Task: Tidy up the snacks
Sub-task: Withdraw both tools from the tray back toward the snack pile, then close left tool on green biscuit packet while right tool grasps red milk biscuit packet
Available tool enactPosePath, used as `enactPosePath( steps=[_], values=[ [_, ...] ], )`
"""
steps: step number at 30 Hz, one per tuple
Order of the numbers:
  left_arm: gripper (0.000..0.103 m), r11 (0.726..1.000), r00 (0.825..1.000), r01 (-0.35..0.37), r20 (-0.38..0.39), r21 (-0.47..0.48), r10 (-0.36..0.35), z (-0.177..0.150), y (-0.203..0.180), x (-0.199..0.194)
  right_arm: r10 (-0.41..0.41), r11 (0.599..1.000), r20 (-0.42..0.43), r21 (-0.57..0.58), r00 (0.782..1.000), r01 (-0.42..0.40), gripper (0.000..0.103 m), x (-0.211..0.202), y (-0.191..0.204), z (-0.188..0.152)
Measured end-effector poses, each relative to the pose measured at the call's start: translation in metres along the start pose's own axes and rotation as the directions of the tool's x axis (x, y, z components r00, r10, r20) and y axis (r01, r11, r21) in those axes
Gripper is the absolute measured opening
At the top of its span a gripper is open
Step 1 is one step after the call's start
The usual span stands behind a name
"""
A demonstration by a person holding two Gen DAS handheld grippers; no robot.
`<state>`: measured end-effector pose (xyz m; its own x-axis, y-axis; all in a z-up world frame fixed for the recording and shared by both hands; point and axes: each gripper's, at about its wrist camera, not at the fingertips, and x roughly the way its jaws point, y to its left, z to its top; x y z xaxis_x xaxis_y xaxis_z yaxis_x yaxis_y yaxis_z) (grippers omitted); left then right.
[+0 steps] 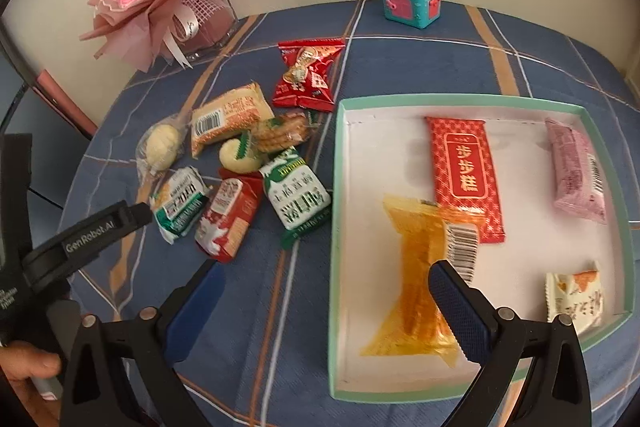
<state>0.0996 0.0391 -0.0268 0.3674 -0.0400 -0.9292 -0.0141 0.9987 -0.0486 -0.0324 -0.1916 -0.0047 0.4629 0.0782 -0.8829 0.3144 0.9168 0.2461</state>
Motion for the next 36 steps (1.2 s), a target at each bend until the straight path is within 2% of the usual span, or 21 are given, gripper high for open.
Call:
enactPosePath(
  steps=[6,10,13,18,27,31,36],
  values=[
    [0.099,0.997,0.998,0.063,0.004,0.039,-0.064,0.012,-0.002,0.004,0.030,0.999,0.004,0.022,1.000,-0.030,0.103,0.007,0.012,0.008],
    [0.099,0.995,0.998,0.058,-0.005,0.080,-0.058,0.019,-0.003,0.008,0.057,0.998,0.002,0.016,0.998,-0.057,0.102,0.014,0.026,0.014],
    [0.099,0.996,0.999,0.042,-0.011,0.072,-0.042,0.025,0.000,0.013,0.050,0.999,0.005,-0.008,0.999,-0.050,0.102,0.020,0.039,0.018],
    [0.099,0.998,0.998,0.052,-0.027,0.033,-0.051,0.034,0.009,0.024,0.043,0.999,-0.022,-0.026,0.999,-0.044,0.092,0.036,0.054,0.022],
    [0.099,0.997,0.998,0.066,-0.018,0.050,-0.065,0.048,0.008,0.033,0.020,0.997,-0.046,-0.077,0.999,-0.023,0.069,0.057,0.079,0.027],
    [0.099,0.989,0.994,0.110,-0.034,0.099,-0.107,0.049,-0.002,0.037,0.020,0.996,-0.060,-0.083,0.998,-0.024,0.066,0.065,0.083,0.028],
    [0.099,0.971,0.987,0.145,-0.093,0.188,-0.130,0.044,-0.021,0.045,0.015,0.994,-0.081,-0.103,0.997,-0.023,0.067,0.074,0.089,0.027]
  ],
)
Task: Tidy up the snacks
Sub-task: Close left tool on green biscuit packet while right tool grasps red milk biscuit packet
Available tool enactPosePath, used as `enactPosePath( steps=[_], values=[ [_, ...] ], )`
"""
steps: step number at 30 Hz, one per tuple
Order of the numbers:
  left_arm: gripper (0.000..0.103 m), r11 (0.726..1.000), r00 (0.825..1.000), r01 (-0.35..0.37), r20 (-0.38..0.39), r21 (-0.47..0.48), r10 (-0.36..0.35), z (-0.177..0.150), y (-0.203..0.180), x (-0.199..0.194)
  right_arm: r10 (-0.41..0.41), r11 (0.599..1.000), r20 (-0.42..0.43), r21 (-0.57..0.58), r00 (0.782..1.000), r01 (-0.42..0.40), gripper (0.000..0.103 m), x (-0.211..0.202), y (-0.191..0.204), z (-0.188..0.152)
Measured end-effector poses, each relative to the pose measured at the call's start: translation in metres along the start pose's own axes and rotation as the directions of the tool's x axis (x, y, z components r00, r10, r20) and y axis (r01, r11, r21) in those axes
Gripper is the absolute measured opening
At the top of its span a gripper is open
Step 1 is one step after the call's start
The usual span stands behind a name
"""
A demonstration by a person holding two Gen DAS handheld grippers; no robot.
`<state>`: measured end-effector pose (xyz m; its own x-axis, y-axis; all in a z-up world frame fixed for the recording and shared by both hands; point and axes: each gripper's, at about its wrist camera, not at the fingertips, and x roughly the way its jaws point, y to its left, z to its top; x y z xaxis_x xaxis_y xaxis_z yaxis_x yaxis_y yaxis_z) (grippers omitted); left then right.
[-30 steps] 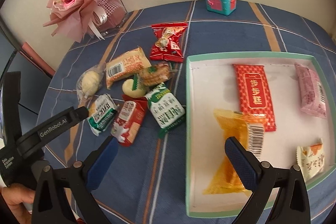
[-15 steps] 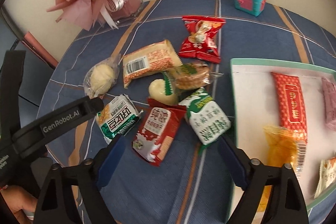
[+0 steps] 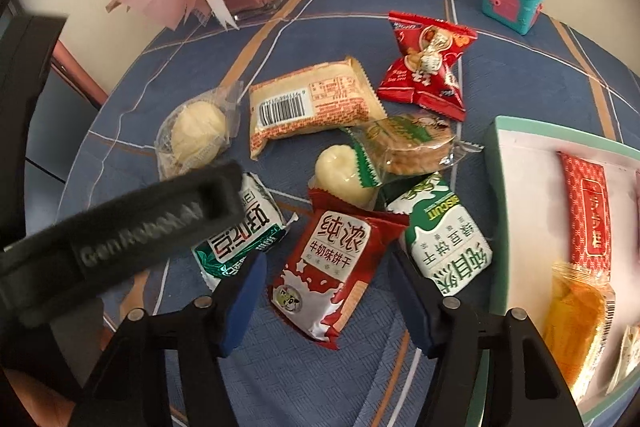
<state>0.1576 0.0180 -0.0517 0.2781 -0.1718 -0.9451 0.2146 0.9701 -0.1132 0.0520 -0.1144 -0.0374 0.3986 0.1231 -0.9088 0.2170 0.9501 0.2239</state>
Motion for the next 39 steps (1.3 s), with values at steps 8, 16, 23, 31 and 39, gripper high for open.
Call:
enactPosePath(
  steps=[8,16,23,31,39],
  values=[
    [0.099,0.998,0.998,0.010,-0.066,0.058,-0.006,-0.004,-0.013,0.017,-0.015,1.000,-0.027,-0.003,1.000,0.015,0.067,0.011,0.000,-0.006],
    [0.099,0.995,0.997,-0.074,-0.024,-0.073,0.072,0.002,0.018,0.013,-0.014,1.000,-0.035,-0.013,0.999,0.014,0.067,0.013,0.002,-0.009],
    [0.099,0.993,0.995,-0.095,-0.035,-0.075,0.092,0.002,0.022,0.011,-0.063,0.997,-0.030,-0.048,0.998,0.062,0.067,0.018,0.018,-0.010],
    [0.099,0.997,0.996,-0.081,-0.051,-0.020,0.080,-0.001,-0.004,0.007,-0.088,0.993,-0.048,-0.079,0.995,0.084,0.062,0.027,0.030,-0.013],
    [0.099,0.997,0.996,-0.068,-0.064,0.020,0.069,-0.014,-0.027,0.002,-0.052,0.997,-0.064,-0.067,0.997,0.048,0.052,0.025,0.025,-0.018]
  ],
)
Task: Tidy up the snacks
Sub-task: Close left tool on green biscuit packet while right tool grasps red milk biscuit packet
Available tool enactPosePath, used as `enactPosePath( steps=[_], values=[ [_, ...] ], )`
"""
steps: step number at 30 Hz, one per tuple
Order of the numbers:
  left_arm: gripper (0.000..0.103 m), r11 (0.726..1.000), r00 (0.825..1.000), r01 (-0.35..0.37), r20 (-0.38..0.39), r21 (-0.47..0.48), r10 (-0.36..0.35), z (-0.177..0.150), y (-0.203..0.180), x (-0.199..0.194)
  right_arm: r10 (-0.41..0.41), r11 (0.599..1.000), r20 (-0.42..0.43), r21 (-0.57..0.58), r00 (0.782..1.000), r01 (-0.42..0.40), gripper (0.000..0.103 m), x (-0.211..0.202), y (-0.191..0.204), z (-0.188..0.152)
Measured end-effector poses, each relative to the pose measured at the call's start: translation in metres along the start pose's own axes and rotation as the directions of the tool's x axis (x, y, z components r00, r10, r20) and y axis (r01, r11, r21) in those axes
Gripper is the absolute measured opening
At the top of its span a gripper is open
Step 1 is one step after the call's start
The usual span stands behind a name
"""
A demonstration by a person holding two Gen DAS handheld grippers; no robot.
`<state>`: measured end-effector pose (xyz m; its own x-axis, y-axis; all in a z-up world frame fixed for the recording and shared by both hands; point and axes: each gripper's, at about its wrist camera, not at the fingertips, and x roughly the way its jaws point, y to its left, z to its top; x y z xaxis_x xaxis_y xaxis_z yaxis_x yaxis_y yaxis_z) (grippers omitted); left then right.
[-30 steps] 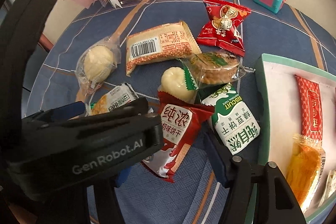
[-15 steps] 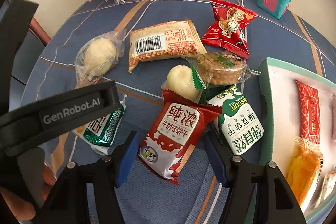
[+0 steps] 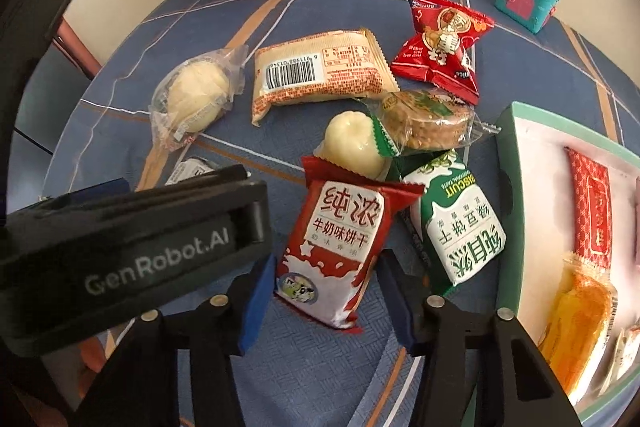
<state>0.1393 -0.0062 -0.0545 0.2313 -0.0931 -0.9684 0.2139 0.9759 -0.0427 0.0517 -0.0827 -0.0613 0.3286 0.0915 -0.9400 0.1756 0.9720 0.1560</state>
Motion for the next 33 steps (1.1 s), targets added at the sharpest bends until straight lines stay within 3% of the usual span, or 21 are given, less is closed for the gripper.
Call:
enactPosePath(
  steps=[3,7,13,29,33],
  values=[
    [0.095,1.000,1.000,0.015,-0.013,-0.002,-0.015,-0.006,-0.003,0.005,0.015,1.000,-0.007,-0.001,1.000,-0.015,0.048,-0.003,-0.004,-0.002],
    [0.076,1.000,0.999,0.022,-0.037,-0.005,-0.022,-0.013,-0.005,0.011,0.013,1.000,-0.019,-0.004,1.000,-0.013,0.046,-0.005,-0.009,-0.007],
    [0.061,0.999,0.999,0.032,-0.037,-0.005,-0.032,-0.017,-0.006,0.016,0.024,1.000,-0.033,0.009,0.999,-0.024,0.046,-0.004,-0.022,-0.010],
    [0.058,1.000,1.000,-0.008,-0.015,0.011,0.008,-0.015,-0.024,0.026,-0.067,0.994,-0.008,-0.084,0.998,0.066,0.045,0.020,-0.002,-0.008],
    [0.053,1.000,1.000,0.003,-0.015,0.000,-0.003,-0.017,-0.018,0.023,-0.057,0.995,-0.010,-0.085,0.998,0.056,0.043,0.017,-0.001,-0.009]
  ],
)
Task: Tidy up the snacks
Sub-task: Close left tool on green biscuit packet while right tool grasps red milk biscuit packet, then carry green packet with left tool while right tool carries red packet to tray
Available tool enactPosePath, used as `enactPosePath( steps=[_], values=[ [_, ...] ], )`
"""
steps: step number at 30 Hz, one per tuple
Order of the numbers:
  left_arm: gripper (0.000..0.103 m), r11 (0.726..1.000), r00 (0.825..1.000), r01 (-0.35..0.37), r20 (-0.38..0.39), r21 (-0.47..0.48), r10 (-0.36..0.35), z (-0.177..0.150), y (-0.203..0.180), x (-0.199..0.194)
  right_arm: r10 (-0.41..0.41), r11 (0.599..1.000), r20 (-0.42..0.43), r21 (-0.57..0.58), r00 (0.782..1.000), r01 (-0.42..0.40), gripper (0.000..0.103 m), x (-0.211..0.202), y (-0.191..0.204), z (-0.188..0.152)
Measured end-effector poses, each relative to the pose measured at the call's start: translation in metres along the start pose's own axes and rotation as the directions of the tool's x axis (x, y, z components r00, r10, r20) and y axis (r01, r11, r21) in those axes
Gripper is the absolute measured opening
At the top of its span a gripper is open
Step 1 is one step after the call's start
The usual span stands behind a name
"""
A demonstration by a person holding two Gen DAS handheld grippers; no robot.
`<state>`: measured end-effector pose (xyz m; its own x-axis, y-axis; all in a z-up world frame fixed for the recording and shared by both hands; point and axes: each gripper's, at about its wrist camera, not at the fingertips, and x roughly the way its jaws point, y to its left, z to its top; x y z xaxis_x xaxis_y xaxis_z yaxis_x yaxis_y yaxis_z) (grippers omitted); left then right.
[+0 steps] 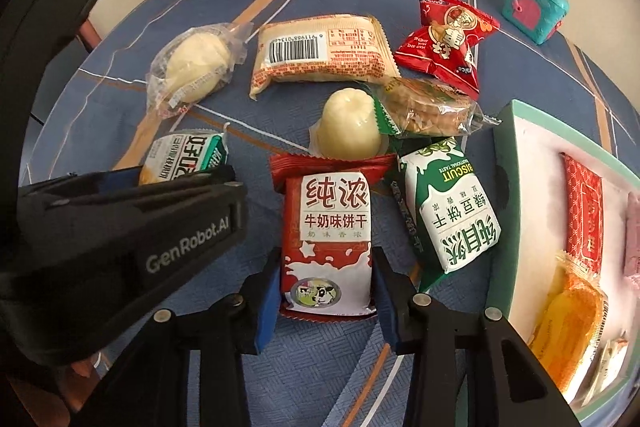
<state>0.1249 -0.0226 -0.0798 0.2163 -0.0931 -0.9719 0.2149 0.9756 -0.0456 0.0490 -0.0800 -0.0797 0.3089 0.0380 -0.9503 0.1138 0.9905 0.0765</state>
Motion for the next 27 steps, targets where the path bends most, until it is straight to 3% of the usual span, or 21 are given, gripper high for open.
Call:
enactPosePath(
  steps=[9,16,27],
  values=[
    [0.052,0.993,0.998,0.063,0.037,-0.102,-0.059,-0.002,0.022,-0.016,0.079,0.997,0.013,0.014,0.997,-0.079,0.042,-0.021,-0.007,0.002],
    [0.052,0.986,0.987,0.077,0.151,-0.146,-0.055,-0.004,0.030,-0.062,0.146,0.988,0.062,0.047,0.987,-0.149,0.042,-0.056,-0.020,0.007],
    [0.052,0.980,0.956,0.109,0.289,-0.166,-0.057,-0.011,0.018,-0.123,0.129,0.985,0.151,0.097,0.980,-0.144,0.042,-0.108,-0.047,0.005]
  ],
)
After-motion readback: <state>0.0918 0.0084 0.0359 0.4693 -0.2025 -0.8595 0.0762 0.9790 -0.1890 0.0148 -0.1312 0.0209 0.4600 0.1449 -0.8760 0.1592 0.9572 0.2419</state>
